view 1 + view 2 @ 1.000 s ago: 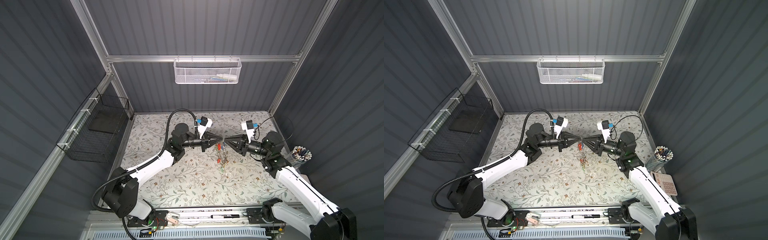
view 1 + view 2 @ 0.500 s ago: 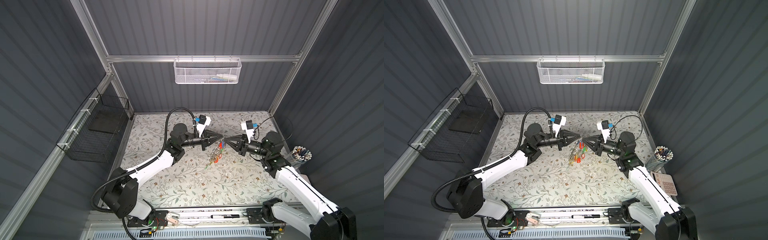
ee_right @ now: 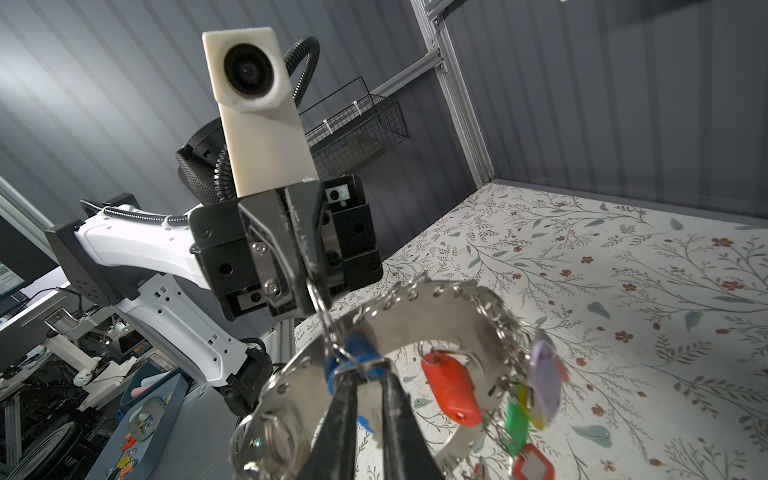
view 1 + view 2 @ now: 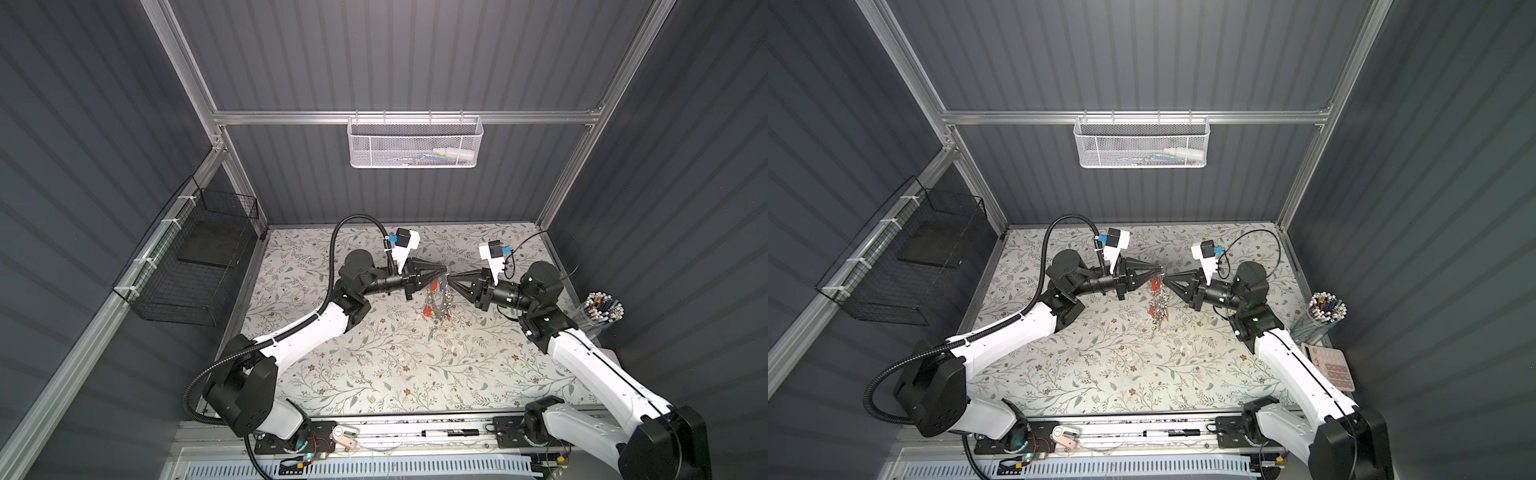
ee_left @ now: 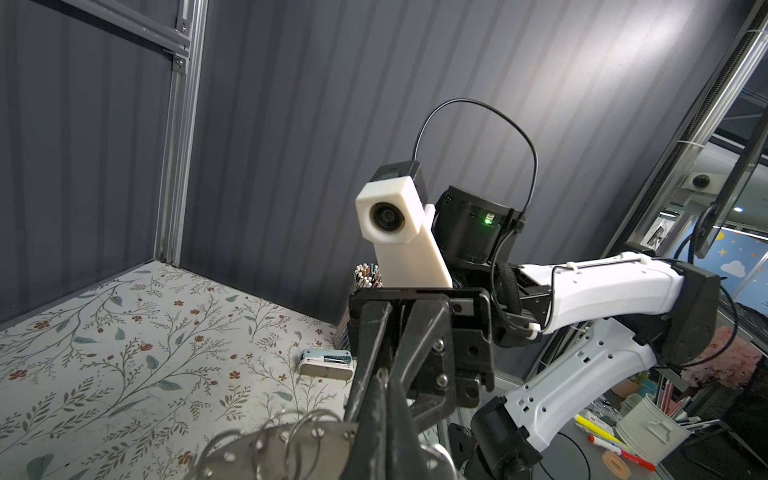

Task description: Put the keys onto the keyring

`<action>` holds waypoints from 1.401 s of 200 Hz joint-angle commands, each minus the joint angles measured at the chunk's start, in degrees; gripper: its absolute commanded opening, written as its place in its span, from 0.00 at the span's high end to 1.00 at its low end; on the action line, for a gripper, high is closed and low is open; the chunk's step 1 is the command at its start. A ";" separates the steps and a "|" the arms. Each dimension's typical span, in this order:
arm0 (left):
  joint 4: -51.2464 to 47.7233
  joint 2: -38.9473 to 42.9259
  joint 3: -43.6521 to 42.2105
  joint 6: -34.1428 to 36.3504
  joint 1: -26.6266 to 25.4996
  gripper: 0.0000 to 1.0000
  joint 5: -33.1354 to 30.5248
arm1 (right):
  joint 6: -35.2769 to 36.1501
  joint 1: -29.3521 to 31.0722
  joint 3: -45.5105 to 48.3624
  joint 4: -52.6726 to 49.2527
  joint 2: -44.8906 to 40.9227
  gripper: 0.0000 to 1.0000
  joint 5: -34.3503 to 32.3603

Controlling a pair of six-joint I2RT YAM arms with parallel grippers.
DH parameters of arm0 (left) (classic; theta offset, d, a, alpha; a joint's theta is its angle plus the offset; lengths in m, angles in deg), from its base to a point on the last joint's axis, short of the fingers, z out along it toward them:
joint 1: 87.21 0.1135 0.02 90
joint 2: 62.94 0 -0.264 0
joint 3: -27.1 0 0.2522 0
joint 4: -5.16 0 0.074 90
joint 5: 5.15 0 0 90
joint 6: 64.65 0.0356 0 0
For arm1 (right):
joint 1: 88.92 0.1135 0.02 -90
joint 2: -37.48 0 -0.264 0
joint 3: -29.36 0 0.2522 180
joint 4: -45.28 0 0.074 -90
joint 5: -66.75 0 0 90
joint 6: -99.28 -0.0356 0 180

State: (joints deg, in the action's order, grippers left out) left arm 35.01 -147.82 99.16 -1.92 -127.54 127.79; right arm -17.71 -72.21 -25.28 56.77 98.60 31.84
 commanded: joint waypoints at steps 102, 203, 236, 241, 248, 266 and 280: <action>14.21 -2.17 -3.50 -4.14 -0.36 1.00 -2.80 | -1.40 -4.57 -2.16 -5.42 -7.88 0.68 -2.89; 20.15 -4.42 -3.71 -7.58 -0.49 1.00 -1.35 | -0.76 -1.15 -7.32 -4.29 -0.52 0.67 -0.02; 19.84 -4.68 -3.15 -7.31 -0.40 1.00 -1.37 | -1.03 -1.07 -7.73 -4.01 1.16 0.72 1.07; 19.78 -4.79 -3.11 -7.30 -0.45 1.00 -1.37 | -0.98 -1.07 -7.66 -4.07 1.27 0.73 1.16; 19.70 -4.86 -2.81 -7.28 -0.44 1.00 -1.37 | -0.87 -1.07 -7.55 -4.24 1.44 0.73 1.16; 19.97 -5.27 -2.41 -7.23 -0.43 1.00 -1.21 | -0.40 -1.06 -7.22 -4.69 1.59 0.76 1.06; 20.18 -5.47 -2.05 -7.27 -0.39 1.00 -1.10 | -0.41 -1.07 -6.95 -4.54 1.62 0.79 1.07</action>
State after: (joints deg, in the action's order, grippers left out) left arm 50.99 -152.78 95.32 -8.61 -127.74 126.00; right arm -18.78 -73.55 -31.67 51.48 100.22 31.91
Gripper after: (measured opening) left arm 0.049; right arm 0.237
